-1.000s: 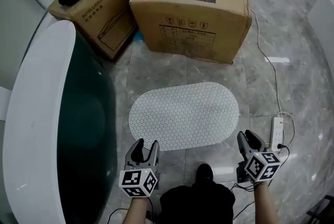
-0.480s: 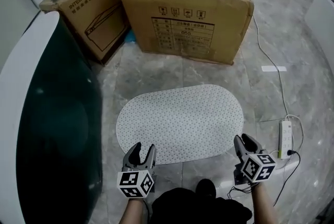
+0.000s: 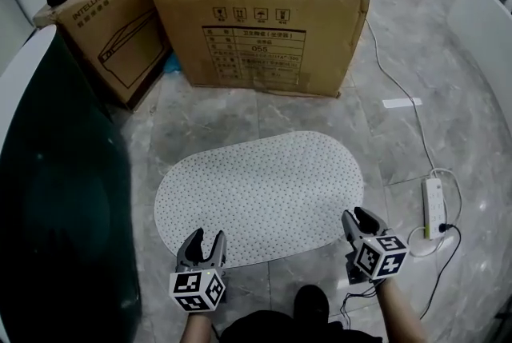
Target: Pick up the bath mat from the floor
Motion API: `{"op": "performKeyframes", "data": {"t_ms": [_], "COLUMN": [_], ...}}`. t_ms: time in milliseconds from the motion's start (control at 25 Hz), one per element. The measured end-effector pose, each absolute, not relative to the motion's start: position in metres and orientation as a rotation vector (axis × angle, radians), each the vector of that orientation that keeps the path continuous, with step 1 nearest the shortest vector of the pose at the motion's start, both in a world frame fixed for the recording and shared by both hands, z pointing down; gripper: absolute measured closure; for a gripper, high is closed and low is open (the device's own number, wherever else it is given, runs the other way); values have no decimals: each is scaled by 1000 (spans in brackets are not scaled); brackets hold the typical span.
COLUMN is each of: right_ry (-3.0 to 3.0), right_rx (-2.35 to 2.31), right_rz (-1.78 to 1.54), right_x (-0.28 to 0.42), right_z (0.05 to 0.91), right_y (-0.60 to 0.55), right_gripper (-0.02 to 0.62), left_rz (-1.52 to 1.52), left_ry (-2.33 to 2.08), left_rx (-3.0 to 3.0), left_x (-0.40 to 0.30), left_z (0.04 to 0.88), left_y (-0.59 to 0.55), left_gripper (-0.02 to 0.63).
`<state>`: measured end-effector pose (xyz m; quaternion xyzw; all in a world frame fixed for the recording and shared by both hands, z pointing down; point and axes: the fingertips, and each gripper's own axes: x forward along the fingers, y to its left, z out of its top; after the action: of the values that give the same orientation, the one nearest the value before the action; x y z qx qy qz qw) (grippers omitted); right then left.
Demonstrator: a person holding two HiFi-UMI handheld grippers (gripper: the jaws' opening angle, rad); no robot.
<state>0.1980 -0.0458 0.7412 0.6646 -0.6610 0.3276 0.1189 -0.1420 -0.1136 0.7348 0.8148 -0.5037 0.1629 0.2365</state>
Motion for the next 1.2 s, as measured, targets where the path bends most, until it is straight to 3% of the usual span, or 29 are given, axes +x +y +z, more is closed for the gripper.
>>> {"op": "performKeyframes", "data": {"t_ms": [520,1040,1200], "right_ry": [-1708,-1634,-1616], "right_rx": [1977,1905,1855], "right_rz": [985,1002,1040], "right_x": [275,306,312], "right_z": [800,834,848], "right_y": [-78,-95,-102], "right_gripper": [462,462,406], "left_rz": [489,509,506], "left_ry": [-1257,-1068,-1014], "left_rx": [2252,2321,2347], "left_x": [-94,9,35], "left_z": [765,788,791], "left_y": [-130,-163,-170], "left_gripper": [393,393,396]}}
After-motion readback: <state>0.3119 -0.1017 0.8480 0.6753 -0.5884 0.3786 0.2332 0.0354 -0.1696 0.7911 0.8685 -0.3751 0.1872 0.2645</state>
